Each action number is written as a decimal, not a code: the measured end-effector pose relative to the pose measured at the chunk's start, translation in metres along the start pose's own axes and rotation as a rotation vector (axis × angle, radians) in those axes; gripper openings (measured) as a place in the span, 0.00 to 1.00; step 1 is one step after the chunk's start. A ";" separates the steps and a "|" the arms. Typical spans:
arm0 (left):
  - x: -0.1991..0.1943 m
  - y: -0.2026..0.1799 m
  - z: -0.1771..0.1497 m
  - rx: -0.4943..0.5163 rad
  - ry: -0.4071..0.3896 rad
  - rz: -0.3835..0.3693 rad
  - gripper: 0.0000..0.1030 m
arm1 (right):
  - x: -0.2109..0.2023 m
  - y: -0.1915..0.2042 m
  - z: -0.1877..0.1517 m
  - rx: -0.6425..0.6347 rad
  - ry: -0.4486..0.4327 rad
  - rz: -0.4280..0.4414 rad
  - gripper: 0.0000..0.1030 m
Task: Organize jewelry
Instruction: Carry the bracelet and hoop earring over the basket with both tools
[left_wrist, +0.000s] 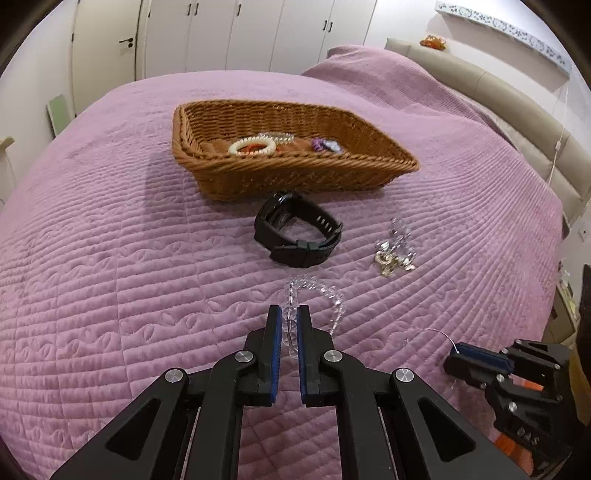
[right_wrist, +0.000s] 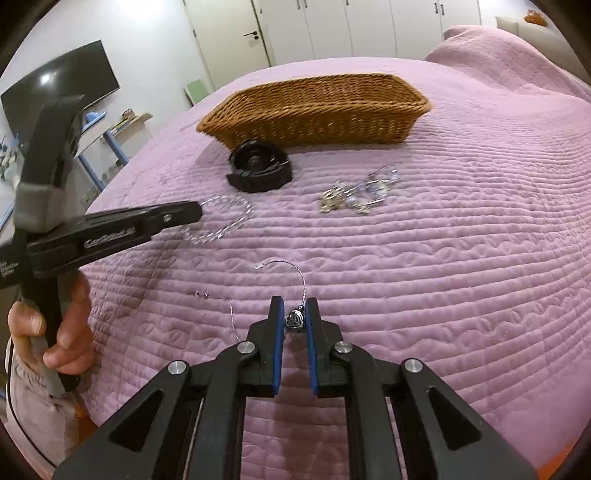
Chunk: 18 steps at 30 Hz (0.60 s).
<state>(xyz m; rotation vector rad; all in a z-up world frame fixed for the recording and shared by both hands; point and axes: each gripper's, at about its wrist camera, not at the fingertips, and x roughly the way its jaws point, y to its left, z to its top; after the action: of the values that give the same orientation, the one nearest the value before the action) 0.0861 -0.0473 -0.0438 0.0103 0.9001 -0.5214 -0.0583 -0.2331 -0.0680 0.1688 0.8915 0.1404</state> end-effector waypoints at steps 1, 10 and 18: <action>-0.004 0.000 0.001 -0.004 -0.007 -0.006 0.07 | -0.002 -0.003 0.001 0.008 -0.005 0.001 0.12; -0.029 -0.016 0.015 0.020 -0.074 -0.015 0.07 | -0.022 -0.019 0.015 0.052 -0.050 0.033 0.12; -0.046 -0.024 0.037 0.034 -0.142 -0.055 0.07 | -0.039 -0.019 0.034 0.030 -0.102 0.042 0.12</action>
<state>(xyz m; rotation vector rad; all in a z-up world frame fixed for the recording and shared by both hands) 0.0799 -0.0574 0.0189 -0.0206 0.7545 -0.5807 -0.0551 -0.2619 -0.0207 0.2209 0.7894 0.1562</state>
